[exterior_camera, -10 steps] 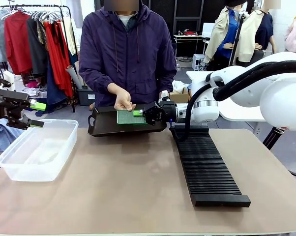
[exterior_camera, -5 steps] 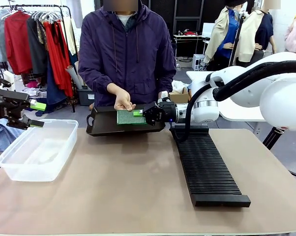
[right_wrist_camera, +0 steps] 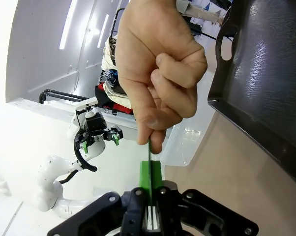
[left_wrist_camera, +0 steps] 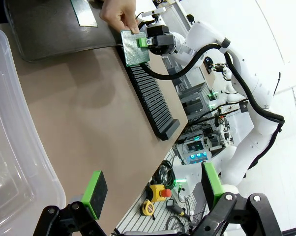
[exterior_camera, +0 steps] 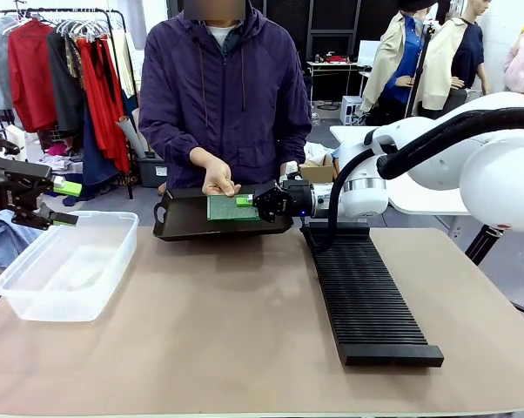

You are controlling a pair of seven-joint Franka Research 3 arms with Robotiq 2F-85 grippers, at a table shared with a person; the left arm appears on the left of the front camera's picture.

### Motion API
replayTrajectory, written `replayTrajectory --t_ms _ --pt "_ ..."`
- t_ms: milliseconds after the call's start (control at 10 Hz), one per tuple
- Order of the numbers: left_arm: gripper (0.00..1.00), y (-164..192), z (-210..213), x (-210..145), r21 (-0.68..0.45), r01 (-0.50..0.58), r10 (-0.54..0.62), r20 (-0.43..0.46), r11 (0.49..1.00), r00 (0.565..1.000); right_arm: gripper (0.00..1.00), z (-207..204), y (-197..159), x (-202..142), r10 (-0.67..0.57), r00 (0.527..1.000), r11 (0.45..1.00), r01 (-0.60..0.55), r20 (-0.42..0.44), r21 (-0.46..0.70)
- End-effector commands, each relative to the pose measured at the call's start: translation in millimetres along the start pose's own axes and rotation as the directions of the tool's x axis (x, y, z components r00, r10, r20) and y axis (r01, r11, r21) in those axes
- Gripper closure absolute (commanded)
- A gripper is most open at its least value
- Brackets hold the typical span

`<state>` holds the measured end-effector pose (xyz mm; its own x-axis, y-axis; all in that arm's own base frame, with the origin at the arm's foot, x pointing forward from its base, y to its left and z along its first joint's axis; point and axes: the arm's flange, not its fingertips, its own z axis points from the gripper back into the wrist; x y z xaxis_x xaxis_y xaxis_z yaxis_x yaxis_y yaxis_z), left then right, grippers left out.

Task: Sort PCBs into racks and boxes based on the side picked up.
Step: Pick up the Blank PCB handed by the Human, then if the short side of the Blank PCB is picked up, insert it into the PCB Rack ; if the long side is picked up, place it in the Organizing box.

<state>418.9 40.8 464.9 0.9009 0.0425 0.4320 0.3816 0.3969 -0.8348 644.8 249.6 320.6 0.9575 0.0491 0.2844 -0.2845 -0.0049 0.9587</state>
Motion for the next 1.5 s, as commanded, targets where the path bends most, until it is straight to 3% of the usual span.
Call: replayTrajectory --t_ms 0,1400 --pt "0.0 -2.0 1.9 0.0 -0.009 -0.001 0.001 0.0 1.0 1.0 1.0 -1.0 0.6 -0.1 0.006 1.0 1.0 -0.006 -0.001 0.001" --pt "0.0 -2.0 1.9 0.0 -0.009 -0.001 0.001 0.0 1.0 1.0 1.0 -1.0 0.6 -0.1 0.006 1.0 1.0 -0.006 -0.001 0.001"
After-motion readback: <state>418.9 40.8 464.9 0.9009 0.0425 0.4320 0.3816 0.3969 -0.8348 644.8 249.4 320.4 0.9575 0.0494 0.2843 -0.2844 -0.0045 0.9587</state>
